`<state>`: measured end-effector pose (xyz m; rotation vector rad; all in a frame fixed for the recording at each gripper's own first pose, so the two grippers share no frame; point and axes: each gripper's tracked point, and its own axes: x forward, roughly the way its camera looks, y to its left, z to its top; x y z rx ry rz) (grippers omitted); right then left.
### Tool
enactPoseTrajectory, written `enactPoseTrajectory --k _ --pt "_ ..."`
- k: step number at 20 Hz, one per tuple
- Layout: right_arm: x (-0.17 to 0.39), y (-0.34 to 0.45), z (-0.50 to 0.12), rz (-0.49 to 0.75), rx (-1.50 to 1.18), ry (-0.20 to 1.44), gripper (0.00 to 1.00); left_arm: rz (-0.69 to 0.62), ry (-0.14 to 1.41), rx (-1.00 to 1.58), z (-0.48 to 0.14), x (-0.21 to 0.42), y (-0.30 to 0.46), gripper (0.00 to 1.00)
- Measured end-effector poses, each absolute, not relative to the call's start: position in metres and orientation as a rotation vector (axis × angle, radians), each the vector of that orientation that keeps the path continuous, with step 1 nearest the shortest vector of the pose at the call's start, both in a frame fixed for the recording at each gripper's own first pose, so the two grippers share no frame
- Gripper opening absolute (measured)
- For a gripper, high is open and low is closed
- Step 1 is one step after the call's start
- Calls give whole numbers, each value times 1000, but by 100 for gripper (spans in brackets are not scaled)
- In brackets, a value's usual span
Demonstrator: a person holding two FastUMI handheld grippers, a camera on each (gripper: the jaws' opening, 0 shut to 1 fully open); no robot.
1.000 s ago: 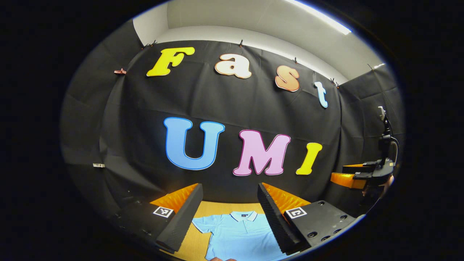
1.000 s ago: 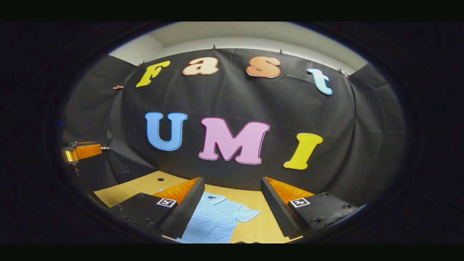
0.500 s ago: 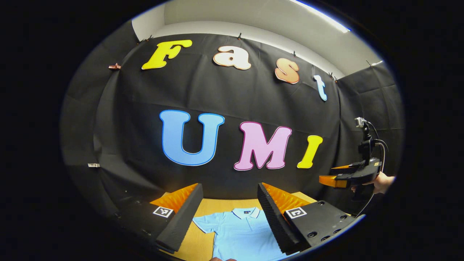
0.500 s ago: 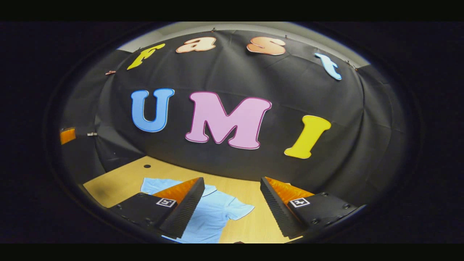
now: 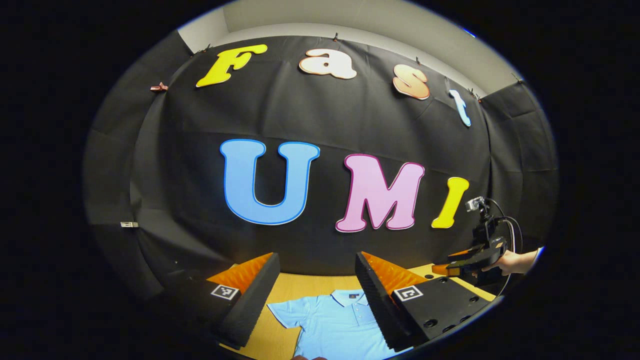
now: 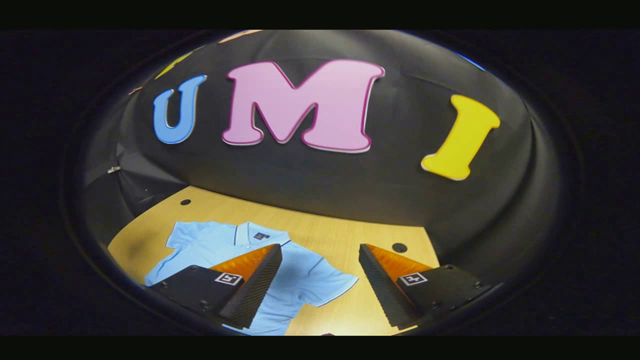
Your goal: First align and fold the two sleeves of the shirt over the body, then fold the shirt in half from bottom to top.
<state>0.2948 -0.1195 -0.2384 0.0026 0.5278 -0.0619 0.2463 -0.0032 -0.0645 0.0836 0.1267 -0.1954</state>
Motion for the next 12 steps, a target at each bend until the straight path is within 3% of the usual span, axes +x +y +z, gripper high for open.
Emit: enactPoseTrajectory --k 6,12 --pt "326 -150 -328 -59 63 670 97 -177 209 107 -99 273 -15 97" --pt "322 -169 -414 -87 99 817 98 -175 301 160 -134 279 -25 97"
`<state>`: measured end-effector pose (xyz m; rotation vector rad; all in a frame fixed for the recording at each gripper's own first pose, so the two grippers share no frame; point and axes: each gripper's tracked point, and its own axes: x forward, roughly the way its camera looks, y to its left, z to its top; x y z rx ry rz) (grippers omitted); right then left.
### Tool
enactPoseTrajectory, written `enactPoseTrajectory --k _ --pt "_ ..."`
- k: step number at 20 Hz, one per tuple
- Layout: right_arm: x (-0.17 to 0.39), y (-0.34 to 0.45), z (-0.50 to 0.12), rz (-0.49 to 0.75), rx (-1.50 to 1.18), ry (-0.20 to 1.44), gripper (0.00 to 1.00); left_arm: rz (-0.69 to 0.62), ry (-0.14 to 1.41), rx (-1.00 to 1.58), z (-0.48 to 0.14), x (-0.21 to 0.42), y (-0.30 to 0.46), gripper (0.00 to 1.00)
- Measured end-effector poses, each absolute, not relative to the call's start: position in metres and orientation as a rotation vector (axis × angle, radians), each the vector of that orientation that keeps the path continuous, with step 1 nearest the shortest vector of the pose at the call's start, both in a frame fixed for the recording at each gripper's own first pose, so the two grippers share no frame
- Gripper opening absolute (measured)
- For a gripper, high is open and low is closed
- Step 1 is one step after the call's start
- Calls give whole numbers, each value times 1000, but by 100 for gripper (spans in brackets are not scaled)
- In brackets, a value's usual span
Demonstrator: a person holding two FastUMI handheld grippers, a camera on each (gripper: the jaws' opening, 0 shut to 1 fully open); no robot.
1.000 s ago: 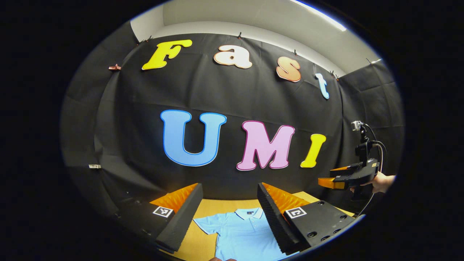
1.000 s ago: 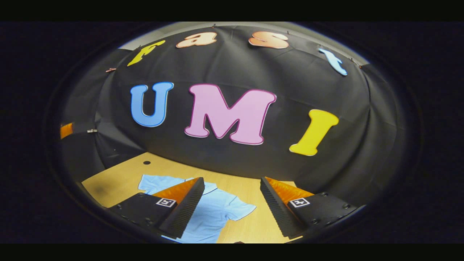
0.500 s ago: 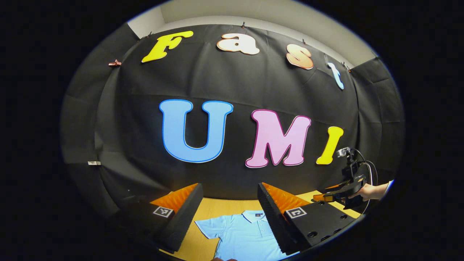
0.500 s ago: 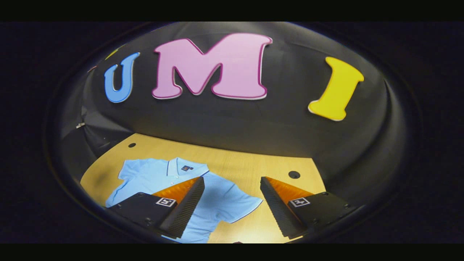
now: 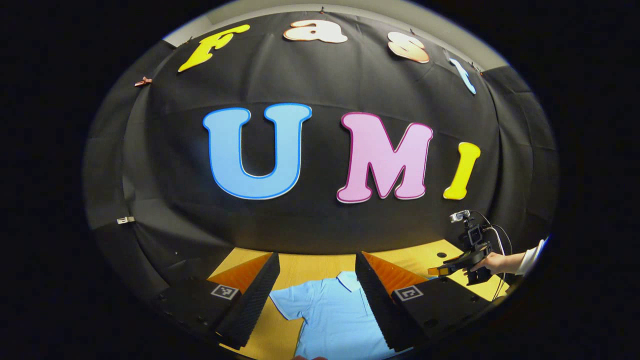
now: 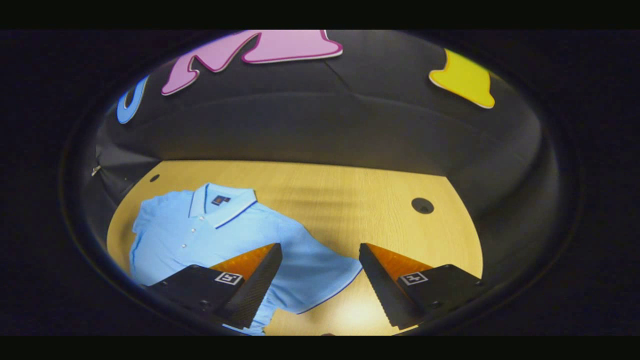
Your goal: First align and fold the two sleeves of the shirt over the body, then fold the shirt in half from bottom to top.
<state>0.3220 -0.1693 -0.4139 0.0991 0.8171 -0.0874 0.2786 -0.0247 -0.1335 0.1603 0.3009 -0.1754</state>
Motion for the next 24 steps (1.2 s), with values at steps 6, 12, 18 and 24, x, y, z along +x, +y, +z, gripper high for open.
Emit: enactPoseTrajectory --k 6,12,18,24 --pt "315 -184 -458 -127 148 903 98 -152 335 163 -146 280 -27 97" --pt "309 -181 -482 -172 191 969 97 -157 351 189 -155 280 -34 97" --pt "316 -176 -479 -230 310 934 1 -153 360 191 -157 277 -31 97" --pt "342 -136 -410 -141 383 797 11 -119 363 161 -158 273 -16 97"
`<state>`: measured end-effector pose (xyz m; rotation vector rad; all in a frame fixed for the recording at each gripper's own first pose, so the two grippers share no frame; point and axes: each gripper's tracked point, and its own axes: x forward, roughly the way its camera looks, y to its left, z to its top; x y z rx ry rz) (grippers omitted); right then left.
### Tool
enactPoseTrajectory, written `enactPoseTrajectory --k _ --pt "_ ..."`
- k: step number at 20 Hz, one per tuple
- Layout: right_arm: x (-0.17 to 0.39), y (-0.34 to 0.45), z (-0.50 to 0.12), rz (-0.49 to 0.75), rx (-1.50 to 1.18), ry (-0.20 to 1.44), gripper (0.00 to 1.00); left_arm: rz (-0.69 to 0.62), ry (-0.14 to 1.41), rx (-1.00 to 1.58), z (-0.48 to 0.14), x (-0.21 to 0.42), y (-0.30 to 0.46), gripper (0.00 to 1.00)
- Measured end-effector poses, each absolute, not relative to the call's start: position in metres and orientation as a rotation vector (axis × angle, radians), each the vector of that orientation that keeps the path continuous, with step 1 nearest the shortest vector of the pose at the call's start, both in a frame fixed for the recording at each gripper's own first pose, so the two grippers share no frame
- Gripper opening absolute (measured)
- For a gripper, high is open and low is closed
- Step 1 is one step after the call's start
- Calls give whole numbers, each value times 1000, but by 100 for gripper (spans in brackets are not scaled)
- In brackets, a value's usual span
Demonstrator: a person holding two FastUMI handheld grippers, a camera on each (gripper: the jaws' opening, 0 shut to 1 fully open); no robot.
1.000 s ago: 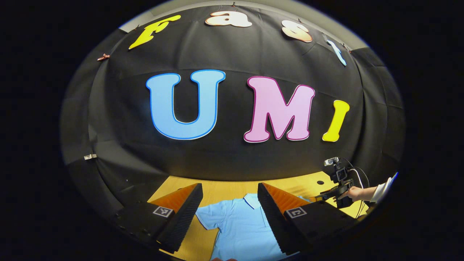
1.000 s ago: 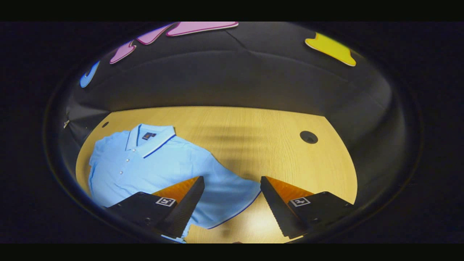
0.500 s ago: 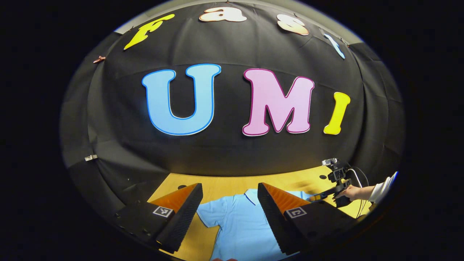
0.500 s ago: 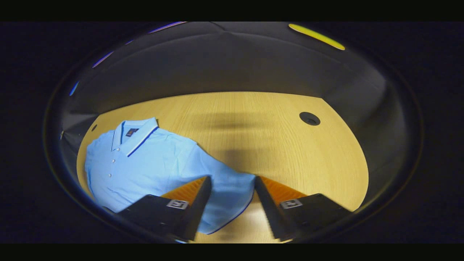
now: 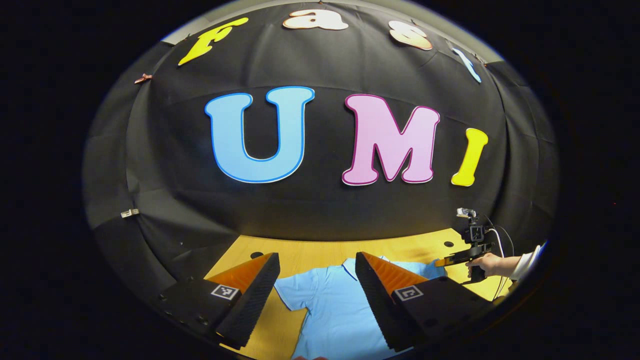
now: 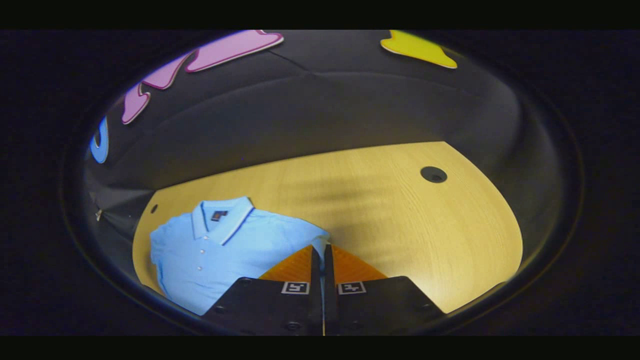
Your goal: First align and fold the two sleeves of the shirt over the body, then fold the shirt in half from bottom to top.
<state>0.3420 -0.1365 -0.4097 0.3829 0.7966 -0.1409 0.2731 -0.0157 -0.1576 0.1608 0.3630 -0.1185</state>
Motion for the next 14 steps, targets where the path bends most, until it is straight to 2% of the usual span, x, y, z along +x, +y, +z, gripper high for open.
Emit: enactPoseTrajectory --k 2,3,4,5,7,9,11,13,14 --pt "350 -107 -396 -84 405 782 0 -120 366 150 -159 273 -15 97" --pt "351 -93 -396 -55 406 785 6 -123 365 149 -158 273 -16 97" --pt "353 -81 -400 -34 393 796 0 -123 365 150 -160 272 -15 97" --pt "350 -71 -408 -14 376 820 6 -123 367 152 -160 272 -14 97" --pt "346 -50 -425 28 353 863 1 -122 376 149 -165 270 -12 97" --pt "344 -42 -437 43 331 886 0 -116 394 150 -172 267 -7 97" --pt "340 -31 -442 65 352 915 5 -101 410 147 -175 264 0 97" --pt "342 -23 -443 78 359 898 36 -97 403 138 -172 263 4 97" --pt "343 -23 -445 77 346 888 58 -95 401 135 -172 262 5 97"
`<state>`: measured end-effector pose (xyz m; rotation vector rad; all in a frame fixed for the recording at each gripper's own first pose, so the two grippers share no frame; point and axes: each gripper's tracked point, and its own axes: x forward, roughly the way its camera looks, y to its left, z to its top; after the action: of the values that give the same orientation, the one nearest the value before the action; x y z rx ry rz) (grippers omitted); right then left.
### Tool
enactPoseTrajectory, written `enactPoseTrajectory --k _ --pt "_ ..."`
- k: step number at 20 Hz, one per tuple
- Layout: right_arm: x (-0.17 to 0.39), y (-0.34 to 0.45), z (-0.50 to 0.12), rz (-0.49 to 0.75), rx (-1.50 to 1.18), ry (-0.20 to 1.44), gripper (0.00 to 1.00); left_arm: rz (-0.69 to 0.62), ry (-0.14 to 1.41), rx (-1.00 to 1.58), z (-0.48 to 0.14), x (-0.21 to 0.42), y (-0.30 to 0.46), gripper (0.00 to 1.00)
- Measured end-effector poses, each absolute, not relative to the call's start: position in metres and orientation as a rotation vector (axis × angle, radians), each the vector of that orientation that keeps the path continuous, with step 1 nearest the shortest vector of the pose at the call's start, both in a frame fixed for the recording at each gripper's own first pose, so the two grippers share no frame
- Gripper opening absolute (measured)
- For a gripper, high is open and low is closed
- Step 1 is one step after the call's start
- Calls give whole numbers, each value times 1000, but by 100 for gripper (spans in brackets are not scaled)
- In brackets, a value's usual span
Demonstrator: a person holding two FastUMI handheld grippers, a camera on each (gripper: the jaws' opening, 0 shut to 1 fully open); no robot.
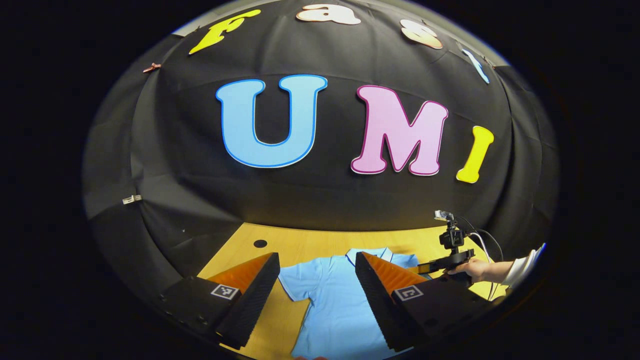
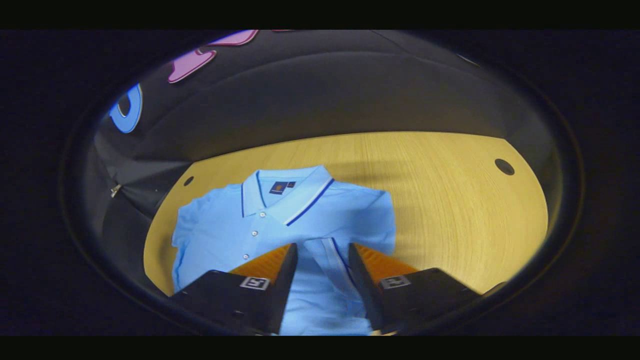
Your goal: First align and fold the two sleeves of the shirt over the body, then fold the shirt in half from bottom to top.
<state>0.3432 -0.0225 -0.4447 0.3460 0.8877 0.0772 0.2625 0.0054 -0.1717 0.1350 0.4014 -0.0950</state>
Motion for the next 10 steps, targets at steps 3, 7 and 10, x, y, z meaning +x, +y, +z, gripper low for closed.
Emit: enactPoseTrajectory --k 3,7,10 --pt "343 -25 -421 83 333 847 99 -94 404 129 -175 268 10 97" --pt "341 -34 -380 86 320 763 99 -97 400 109 -181 288 18 97" --pt "334 -41 -353 100 305 707 98 -93 426 116 -195 310 27 97"
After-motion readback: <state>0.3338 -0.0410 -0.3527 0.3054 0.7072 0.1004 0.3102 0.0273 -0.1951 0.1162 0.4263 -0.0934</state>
